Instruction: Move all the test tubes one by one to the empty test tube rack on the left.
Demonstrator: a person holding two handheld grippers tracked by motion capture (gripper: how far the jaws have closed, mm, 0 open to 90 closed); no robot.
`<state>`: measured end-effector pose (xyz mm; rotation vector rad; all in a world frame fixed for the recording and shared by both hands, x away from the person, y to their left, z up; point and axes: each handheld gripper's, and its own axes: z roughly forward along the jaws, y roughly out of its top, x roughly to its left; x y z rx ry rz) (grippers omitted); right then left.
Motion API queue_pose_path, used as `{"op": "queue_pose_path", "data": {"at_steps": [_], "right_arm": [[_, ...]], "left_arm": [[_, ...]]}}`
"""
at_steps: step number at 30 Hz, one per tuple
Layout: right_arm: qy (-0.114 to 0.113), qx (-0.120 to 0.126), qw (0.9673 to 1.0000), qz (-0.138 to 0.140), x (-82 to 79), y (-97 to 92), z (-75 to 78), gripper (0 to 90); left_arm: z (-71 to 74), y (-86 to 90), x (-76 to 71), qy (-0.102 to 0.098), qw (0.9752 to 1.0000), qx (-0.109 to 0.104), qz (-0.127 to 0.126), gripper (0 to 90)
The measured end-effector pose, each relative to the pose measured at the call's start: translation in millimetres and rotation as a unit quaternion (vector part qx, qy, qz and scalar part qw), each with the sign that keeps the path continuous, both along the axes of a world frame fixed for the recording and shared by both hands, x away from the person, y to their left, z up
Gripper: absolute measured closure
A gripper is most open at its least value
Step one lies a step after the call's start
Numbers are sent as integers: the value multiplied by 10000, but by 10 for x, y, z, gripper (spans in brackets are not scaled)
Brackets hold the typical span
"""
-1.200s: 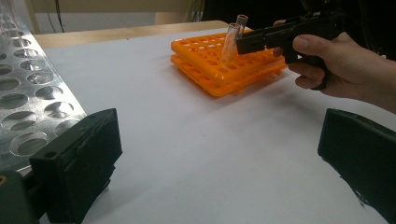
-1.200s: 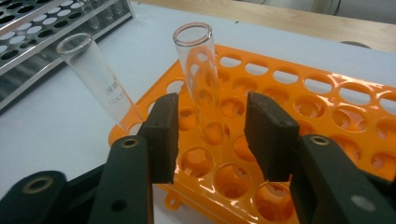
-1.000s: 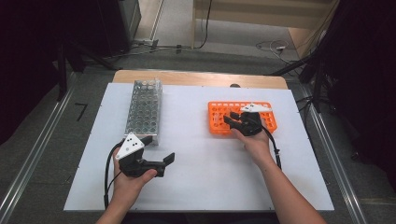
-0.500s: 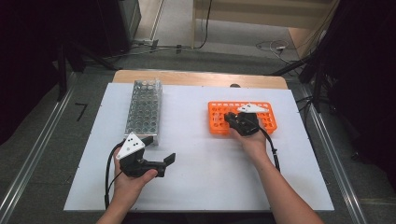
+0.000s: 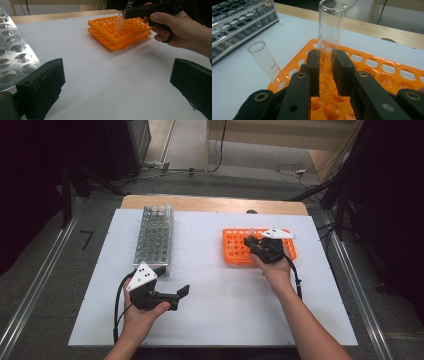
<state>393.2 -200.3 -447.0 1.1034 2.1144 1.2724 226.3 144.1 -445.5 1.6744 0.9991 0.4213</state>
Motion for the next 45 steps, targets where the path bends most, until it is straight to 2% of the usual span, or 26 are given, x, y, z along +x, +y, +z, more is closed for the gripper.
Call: {"op": "queue_pose_path", "data": {"at_steps": [11, 21, 35, 40, 45], "right_arm": [[-16, 167, 9995, 260, -225, -93, 185, 740], [-51, 216, 9983, 548, -555, -202, 285, 739], [22, 304, 9961, 827, -963, -259, 202, 739], [68, 283, 9949, 965, -1087, -204, 129, 739], [107, 248, 9930, 1147, -1179, -114, 108, 739]], "left_arm": [[9, -26, 8, -2, 10000, 17, -30, 0], [15, -120, 28, -20, 9999, 73, -139, 0], [65, -223, 12, -86, 9996, 75, -241, 0], [83, -255, 0, -72, 9995, 2, -316, 0], [107, -303, -16, -92, 9992, 15, -382, 0]]}}
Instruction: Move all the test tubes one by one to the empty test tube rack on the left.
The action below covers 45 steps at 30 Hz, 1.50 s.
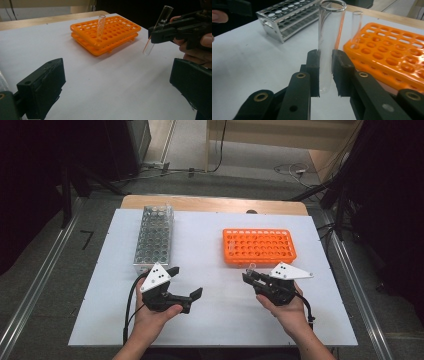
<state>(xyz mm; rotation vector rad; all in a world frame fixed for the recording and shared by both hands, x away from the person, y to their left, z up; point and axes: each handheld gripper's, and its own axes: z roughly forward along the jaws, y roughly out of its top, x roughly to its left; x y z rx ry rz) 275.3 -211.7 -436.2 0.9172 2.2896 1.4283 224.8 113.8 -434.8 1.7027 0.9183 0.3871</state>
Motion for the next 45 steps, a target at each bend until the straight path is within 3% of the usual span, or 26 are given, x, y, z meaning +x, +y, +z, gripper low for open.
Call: {"op": "queue_pose_path", "data": {"at_steps": [14, 20, 35, 41, 45], "right_arm": [[-45, -348, 9980, 520, -186, 385, -103, 739], [-96, -442, 9965, 700, -259, 511, -110, 739], [-180, -627, 9938, 903, -358, 699, -107, 739], [-203, -667, 9928, 973, -382, 725, -91, 739], [-208, -696, 9925, 981, -391, 731, -96, 739]], "left_arm": [[79, -204, -10, -41, 9992, -73, -379, 66], [109, -278, -20, -30, 9987, -148, -482, 196], [95, -462, -42, 12, 9965, 1, -840, 582], [81, -510, -59, -27, 9963, 132, -854, 704], [78, -509, -59, -48, 9962, 173, -848, 728]]}}
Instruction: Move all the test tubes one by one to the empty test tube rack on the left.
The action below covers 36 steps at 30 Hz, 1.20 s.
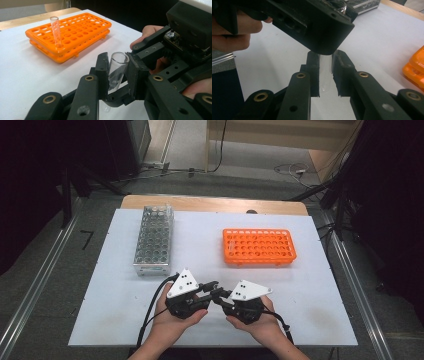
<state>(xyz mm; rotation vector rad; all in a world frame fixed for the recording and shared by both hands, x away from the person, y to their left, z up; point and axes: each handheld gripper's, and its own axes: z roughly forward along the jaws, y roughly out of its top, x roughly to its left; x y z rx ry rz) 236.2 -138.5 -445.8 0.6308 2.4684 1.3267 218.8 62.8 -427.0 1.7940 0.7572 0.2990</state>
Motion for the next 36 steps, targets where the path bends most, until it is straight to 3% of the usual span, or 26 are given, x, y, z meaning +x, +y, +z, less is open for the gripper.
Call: {"op": "queue_pose_path", "data": {"at_steps": [6, 17, 21, 27, 31, 36], "right_arm": [[11, 2, 10000, 7, 5, -2, 0, 739], [55, 65, 10000, 37, 13, -4, -1, 703], [116, 85, 9998, 164, 19, -18, -1, 588], [228, 233, 9991, 259, 44, -92, 28, 271], [241, 303, 9992, 111, 98, -203, 53, 114], [297, 383, 9988, -31, 223, -439, 77, 0]], "left_arm": [[1, 1, -5, -92, 9999, 69, 69, 750], [-2, 42, 8, -118, 9999, 5, 79, 758], [14, 90, 23, -134, 9998, -37, 138, 758], [27, 155, 61, -123, 9997, -48, 198, 758], [33, 239, 123, -74, 9993, -178, 311, 759], [31, 371, 245, 21, 9988, -265, 401, 759]]}}
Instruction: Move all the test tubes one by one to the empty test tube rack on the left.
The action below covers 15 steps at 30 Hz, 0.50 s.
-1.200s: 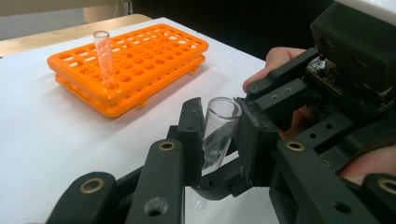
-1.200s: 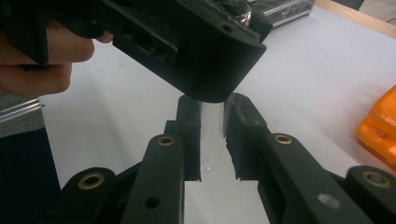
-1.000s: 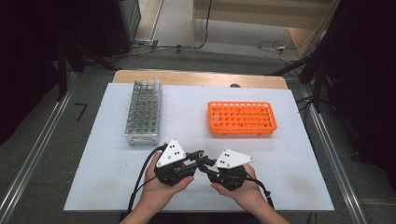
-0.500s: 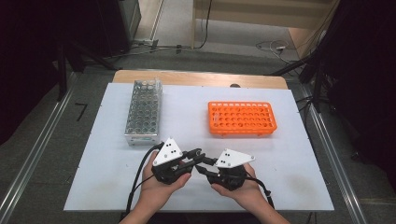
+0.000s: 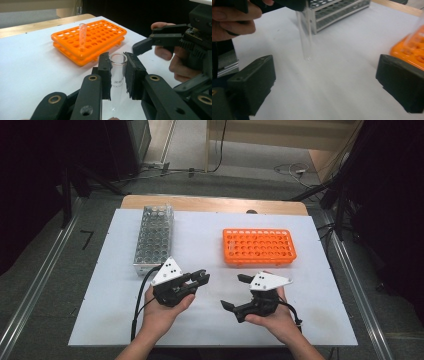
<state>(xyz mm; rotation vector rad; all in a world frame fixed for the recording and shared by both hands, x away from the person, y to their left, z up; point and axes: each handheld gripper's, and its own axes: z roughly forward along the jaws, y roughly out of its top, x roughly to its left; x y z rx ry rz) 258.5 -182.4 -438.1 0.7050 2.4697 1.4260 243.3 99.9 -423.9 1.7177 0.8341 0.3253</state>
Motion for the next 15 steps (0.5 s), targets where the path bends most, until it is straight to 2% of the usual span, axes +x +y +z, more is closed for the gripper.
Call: {"op": "queue_pose_path", "data": {"at_steps": [3, 5, 10, 15], "right_arm": [[8, 56, 9999, -111, 45, -158, 2, 0], [-31, -8, 9998, -172, 60, -243, -8, 0], [14, 60, 9994, -338, 130, -482, -17, 0], [-35, 126, 9984, -545, 171, -660, -2, 0]], "left_arm": [[36, 69, 50, -79, 9999, -10, 103, 758], [69, 126, 98, -75, 9998, -25, 208, 759], [114, 231, 210, -86, 9988, 6, 474, 759], [181, 324, 308, -117, 9976, 55, 680, 758]]}}
